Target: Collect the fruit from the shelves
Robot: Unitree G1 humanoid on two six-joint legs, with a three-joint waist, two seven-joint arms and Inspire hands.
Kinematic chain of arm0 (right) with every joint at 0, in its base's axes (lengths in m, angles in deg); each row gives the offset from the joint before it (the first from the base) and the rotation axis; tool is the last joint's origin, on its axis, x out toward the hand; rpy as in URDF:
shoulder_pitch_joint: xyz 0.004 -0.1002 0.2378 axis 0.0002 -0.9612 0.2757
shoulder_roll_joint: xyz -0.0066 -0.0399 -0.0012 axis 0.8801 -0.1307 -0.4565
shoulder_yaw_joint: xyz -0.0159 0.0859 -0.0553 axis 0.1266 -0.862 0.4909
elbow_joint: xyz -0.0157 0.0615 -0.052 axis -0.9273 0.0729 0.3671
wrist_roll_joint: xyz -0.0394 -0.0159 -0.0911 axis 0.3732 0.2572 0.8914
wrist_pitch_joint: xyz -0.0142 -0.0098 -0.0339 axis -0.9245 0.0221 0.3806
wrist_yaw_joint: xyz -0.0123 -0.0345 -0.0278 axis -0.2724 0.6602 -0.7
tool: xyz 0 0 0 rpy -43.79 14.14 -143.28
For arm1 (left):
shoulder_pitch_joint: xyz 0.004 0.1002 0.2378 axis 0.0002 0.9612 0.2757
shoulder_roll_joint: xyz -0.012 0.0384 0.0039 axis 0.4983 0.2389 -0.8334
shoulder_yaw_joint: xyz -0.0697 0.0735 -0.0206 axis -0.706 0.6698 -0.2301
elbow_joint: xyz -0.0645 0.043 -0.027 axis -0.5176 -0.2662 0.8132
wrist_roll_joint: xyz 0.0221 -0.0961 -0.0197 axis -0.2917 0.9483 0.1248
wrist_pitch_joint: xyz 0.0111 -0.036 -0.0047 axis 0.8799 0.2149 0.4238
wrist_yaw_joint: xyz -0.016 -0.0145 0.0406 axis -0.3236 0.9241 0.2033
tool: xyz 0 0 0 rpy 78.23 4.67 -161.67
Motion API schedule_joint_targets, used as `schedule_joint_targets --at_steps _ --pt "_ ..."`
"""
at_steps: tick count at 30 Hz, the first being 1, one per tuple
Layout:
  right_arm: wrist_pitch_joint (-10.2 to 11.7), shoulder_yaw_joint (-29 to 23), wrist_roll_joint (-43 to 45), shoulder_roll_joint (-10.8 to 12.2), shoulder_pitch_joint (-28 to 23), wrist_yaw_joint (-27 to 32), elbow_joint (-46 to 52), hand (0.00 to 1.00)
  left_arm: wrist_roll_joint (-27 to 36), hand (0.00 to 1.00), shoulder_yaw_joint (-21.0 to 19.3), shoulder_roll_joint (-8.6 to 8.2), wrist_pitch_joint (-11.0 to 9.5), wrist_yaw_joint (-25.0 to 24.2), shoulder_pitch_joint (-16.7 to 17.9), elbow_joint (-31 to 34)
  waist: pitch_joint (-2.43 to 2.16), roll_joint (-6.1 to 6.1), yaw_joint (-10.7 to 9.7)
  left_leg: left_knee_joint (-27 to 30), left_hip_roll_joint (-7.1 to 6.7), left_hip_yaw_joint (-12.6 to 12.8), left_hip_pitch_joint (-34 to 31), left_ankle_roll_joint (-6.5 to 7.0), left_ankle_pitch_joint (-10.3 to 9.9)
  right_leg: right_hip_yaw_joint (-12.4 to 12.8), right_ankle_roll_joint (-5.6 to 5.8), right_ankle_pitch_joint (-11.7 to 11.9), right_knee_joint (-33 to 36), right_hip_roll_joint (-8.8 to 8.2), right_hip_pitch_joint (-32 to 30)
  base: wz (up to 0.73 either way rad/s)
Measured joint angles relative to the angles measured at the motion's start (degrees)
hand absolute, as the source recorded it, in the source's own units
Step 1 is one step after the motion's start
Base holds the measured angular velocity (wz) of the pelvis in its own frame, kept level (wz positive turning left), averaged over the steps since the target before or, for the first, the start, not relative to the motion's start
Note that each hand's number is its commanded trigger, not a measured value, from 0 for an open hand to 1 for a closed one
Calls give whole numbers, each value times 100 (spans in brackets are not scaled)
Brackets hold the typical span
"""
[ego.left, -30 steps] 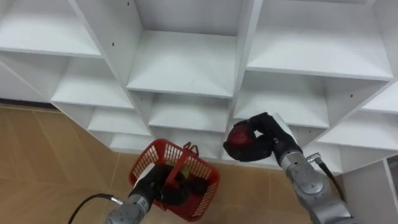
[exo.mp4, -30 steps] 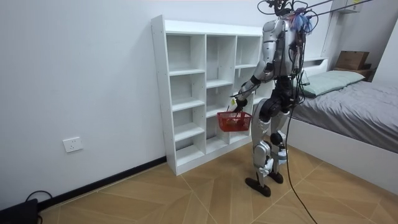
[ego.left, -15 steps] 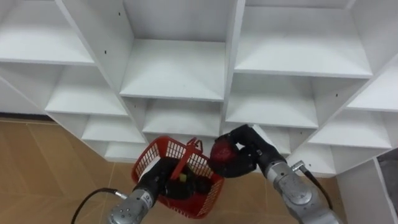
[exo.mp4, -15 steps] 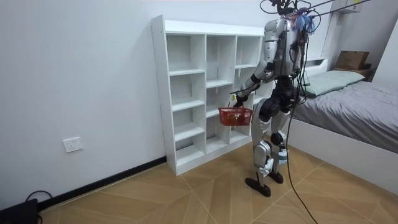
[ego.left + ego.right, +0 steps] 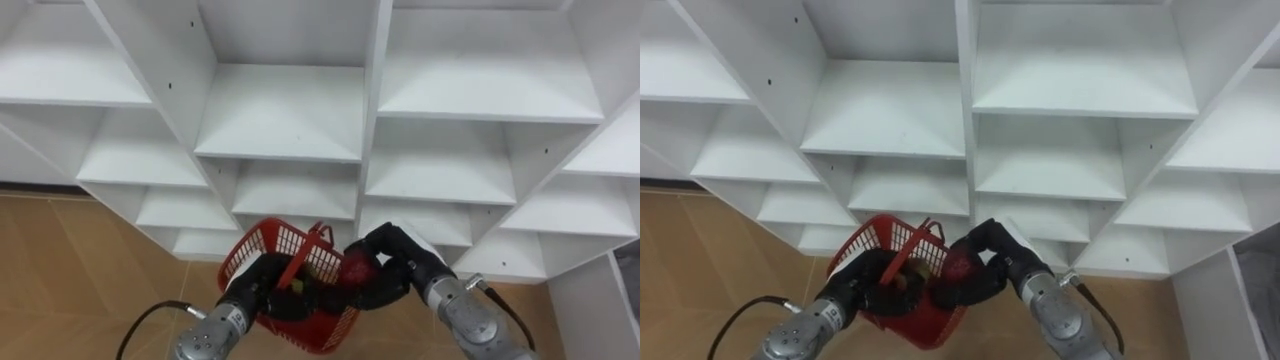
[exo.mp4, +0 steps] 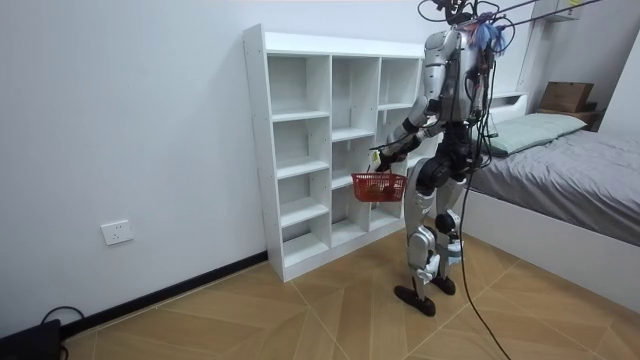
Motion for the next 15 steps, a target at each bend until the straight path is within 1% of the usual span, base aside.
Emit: schedule_joint_targets --at_steps 4,6,11,15 --pt "0 -1 16 93 0 1 -2 100 1 100 0 -10 0 -8 -2 0 3 -5 -13 1 0 0 -9 0 0 -4 0 0 -11 1 0 0" --pt "-1 23 15 123 2 2 -5 100 1 100 0 -40 0 -9 -3 0 5 -8 -3 2 -2 0 -13 0 0 -1 0 0 -12 1 -3 0" --pt "-1 113 18 163 -1 -36 -14 100 1 100 1 -121 -1 -5 -10 -1 14 -21 -4 3 -3 0 -28 0 0 -2 0 0 -23 1 -14 0" --pt "-1 122 17 185 1 -94 -144 100 -1 100 3 -116 -2 -10 -11 -24 23 -34 -4 1 -4 0 -60 0 0 -2 1 0 -27 1 -42 0"
